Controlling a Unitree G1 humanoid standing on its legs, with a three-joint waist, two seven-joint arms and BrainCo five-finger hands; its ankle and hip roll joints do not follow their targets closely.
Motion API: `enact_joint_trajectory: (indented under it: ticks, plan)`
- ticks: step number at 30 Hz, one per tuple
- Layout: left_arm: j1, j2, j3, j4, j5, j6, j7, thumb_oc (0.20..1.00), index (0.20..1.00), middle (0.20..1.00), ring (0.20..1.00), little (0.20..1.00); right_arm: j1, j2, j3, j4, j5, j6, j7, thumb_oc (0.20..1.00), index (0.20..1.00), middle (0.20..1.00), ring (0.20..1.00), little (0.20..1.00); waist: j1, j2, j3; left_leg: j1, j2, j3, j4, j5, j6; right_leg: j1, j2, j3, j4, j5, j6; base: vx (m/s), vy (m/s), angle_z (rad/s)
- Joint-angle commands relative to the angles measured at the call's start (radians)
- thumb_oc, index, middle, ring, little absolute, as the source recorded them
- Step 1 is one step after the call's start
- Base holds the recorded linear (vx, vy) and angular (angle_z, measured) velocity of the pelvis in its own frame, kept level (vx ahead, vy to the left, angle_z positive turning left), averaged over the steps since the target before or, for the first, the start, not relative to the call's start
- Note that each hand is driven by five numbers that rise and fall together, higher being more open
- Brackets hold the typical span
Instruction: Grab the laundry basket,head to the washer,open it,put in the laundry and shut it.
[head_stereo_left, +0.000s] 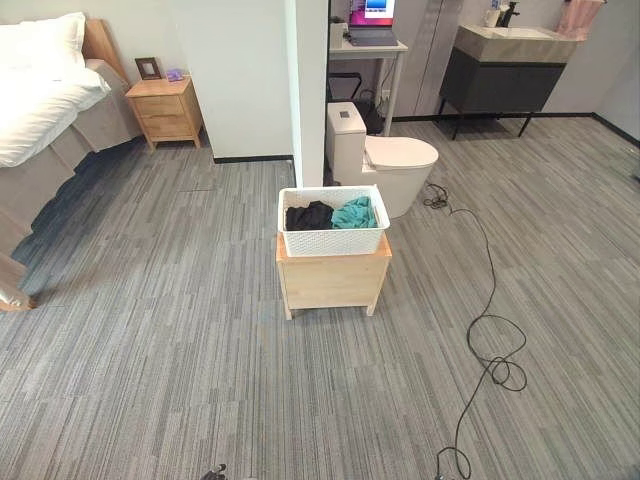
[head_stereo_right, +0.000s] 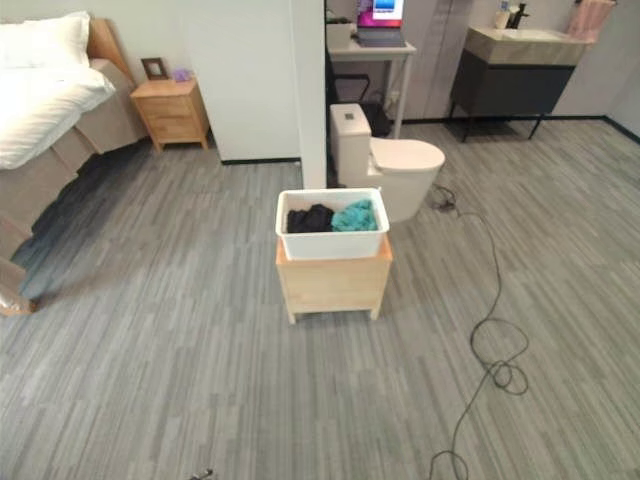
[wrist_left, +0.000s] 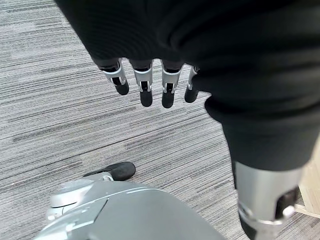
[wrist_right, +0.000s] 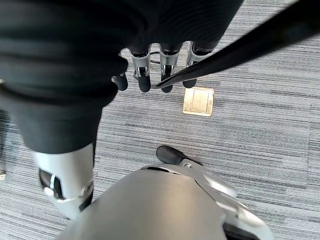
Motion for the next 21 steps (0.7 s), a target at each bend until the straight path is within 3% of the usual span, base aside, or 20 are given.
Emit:
enact_joint_trajectory:
  ticks: [1, 21]
  plan:
    - [-0.046, 0.010, 0.013, 0.073, -0.011, -0.030, -0.002, 1.000, 1.000, 1.000, 1.000, 1.000, -0.003, -0.001, 0.023, 0.073, 0.017, -0.007, 0.007, 1.000, 1.000, 1.000, 1.000, 1.000, 0.005, -0.038, -0.030, -0.036, 0.012, -0.020, -0.012, -0.011, -0.025, 0.004, -0.117, -0.006, 0.008, -0.012, 0.115, 0.00, 0.000, 0.00]
    - [-0.046, 0.010, 0.019, 0.078, -0.018, -0.032, 0.004, 1.000, 1.000, 1.000, 1.000, 1.000, -0.001, 0.002, 0.024, 0.069, 0.024, -0.009, 0.007, 1.000, 1.000, 1.000, 1.000, 1.000, 0.006, -0.043, -0.031, -0.033, 0.013, -0.019, -0.012, -0.012, -0.026, 0.006, -0.117, -0.008, 0.008, -0.012, 0.114, 0.00, 0.000, 0.00]
